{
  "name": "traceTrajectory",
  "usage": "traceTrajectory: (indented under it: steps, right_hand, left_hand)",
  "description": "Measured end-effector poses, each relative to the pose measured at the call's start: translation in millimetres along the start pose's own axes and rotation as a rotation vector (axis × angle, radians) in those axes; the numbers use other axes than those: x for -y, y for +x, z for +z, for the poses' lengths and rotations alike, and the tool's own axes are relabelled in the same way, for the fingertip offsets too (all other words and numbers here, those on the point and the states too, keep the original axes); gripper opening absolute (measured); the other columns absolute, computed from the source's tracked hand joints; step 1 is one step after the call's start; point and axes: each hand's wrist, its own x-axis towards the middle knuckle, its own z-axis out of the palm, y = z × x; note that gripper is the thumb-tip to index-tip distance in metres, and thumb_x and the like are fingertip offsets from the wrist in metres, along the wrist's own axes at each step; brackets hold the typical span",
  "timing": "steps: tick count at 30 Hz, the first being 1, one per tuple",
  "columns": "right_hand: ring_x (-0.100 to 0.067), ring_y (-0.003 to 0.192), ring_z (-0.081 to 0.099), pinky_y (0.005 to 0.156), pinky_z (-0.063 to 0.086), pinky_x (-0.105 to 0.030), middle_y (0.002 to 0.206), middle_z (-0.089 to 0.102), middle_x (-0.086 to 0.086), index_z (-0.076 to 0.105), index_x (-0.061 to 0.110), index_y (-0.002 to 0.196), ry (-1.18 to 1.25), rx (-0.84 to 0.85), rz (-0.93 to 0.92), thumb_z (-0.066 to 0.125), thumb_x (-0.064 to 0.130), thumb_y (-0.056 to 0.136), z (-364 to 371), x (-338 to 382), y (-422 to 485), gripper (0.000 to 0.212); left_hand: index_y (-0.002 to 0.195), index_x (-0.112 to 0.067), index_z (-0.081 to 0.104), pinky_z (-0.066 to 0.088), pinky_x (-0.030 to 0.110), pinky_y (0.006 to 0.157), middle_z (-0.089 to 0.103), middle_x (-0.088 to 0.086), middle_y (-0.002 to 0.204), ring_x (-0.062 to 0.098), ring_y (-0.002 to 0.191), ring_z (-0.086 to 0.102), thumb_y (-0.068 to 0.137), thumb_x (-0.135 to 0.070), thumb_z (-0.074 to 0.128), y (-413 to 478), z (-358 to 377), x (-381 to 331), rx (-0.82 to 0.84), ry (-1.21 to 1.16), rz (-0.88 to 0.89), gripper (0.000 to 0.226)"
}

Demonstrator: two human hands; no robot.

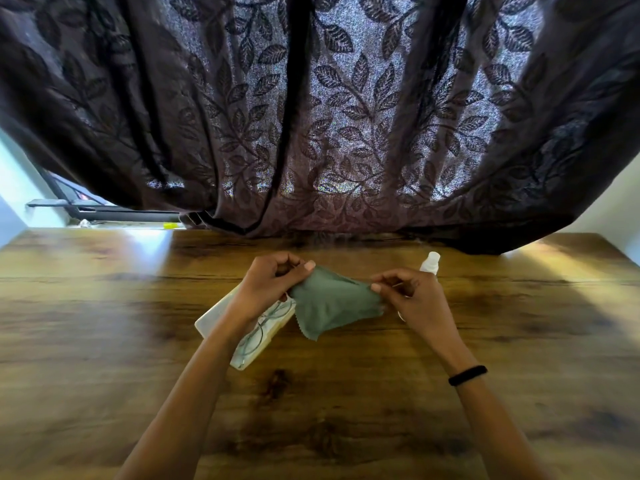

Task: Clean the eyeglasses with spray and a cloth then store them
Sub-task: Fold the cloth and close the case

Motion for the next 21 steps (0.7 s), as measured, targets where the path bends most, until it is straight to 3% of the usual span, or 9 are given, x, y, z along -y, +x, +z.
traceTrajectory:
  steps: [3,6,10,15,19,21]
  right_hand:
    - [-0.010,0.064,0.066,0.054,0.056,-0.021,0.083,0.067,0.002,0.066,0.018,0.082,-0.015,-0.047,0.042,0.063,0.008,0.082,-2.9,-2.3,1.4,0.010]
    - [-0.004,0.052,0.059,0.048,0.049,-0.014,0.078,0.065,0.001,0.063,0.016,0.082,-0.032,-0.056,0.044,0.059,0.008,0.085,-6.0,-0.3,2.4,0.009]
    - [-0.004,0.042,0.053,0.034,0.036,-0.015,0.064,0.056,-0.006,0.056,0.010,0.083,0.233,-0.063,0.136,0.049,0.009,0.092,-7.2,8.0,1.6,0.011]
    - [-0.018,0.059,0.068,0.047,0.053,-0.021,0.088,0.061,-0.012,0.046,0.006,0.093,0.476,0.044,0.202,0.038,0.012,0.096,-3.5,16.6,1.0,0.011]
    - [-0.024,0.066,0.069,0.055,0.058,-0.027,0.097,0.062,-0.012,0.046,0.006,0.098,0.478,0.094,0.246,0.037,0.017,0.097,-4.1,14.2,1.7,0.014]
    - [-0.024,0.075,0.069,0.058,0.059,-0.028,0.100,0.057,-0.013,0.045,0.008,0.097,0.434,0.083,0.260,0.037,0.015,0.097,-2.5,9.9,5.5,0.011]
  left_hand:
    - [0.089,0.000,0.064,0.033,0.011,0.040,0.056,0.004,0.064,0.002,0.046,0.044,0.085,-0.020,0.063,0.2,0.4,-1.4,0.016,0.012,0.014,0.021]
    - [0.088,0.003,0.064,0.032,0.011,0.039,0.053,0.000,0.057,0.000,0.040,0.043,0.085,-0.019,0.062,-0.5,-0.6,-4.3,0.036,-0.005,0.013,0.023]
    - [0.086,-0.003,0.061,0.044,0.012,0.044,0.064,0.006,0.071,0.007,0.052,0.064,0.086,-0.019,0.060,-1.3,-1.5,-12.3,0.115,-0.079,-0.029,0.016]
    - [0.087,-0.006,0.054,0.057,0.019,0.061,0.068,0.010,0.094,0.022,0.084,0.071,0.086,-0.020,0.052,-4.5,1.6,-11.7,0.233,-0.512,-0.120,0.014]
    - [0.081,-0.013,0.054,0.059,0.032,0.074,0.067,0.012,0.103,0.029,0.093,0.068,0.082,-0.022,0.052,-5.1,-0.3,-3.4,0.357,-0.689,-0.205,0.010]
    - [0.082,-0.013,0.056,0.059,0.034,0.075,0.065,0.012,0.101,0.027,0.092,0.068,0.082,-0.022,0.053,-1.0,2.3,3.2,0.324,-0.668,-0.223,0.009]
